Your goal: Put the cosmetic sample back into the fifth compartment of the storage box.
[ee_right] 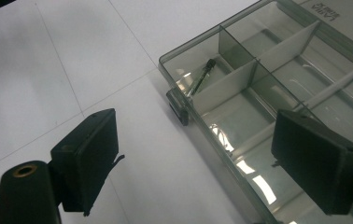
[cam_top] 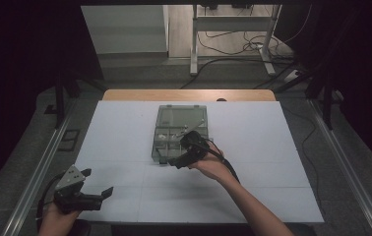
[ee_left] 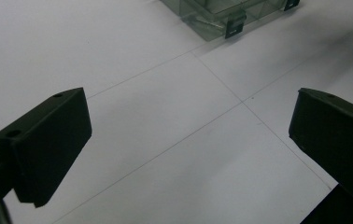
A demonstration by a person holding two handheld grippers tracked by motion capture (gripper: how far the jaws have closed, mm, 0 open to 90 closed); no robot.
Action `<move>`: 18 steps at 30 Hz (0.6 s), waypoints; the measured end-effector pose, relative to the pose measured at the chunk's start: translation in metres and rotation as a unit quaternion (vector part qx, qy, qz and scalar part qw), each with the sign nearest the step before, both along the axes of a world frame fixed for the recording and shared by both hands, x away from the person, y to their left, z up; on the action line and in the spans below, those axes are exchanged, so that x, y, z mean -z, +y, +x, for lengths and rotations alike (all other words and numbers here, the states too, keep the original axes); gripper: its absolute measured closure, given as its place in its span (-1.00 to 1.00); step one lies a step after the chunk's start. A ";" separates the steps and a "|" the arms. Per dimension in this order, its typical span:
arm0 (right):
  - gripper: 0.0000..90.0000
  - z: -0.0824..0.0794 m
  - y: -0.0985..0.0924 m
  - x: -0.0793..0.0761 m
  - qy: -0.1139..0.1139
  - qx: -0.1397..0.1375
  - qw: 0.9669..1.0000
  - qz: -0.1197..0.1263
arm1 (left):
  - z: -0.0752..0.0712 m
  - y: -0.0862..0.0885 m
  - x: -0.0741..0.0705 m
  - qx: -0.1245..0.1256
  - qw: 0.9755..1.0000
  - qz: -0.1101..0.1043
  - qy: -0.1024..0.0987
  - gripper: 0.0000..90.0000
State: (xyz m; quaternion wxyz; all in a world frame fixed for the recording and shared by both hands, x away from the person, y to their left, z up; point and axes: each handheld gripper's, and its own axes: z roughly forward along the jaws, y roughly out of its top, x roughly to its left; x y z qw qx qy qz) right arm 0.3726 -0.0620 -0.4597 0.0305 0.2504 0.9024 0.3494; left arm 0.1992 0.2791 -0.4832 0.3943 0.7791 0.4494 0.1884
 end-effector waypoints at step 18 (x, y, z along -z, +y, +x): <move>-0.93 -0.011 -0.024 0.002 -0.035 0.012 0.999 -0.009 | 0.000 0.000 0.000 0.000 1.000 0.001 -0.001 -1.00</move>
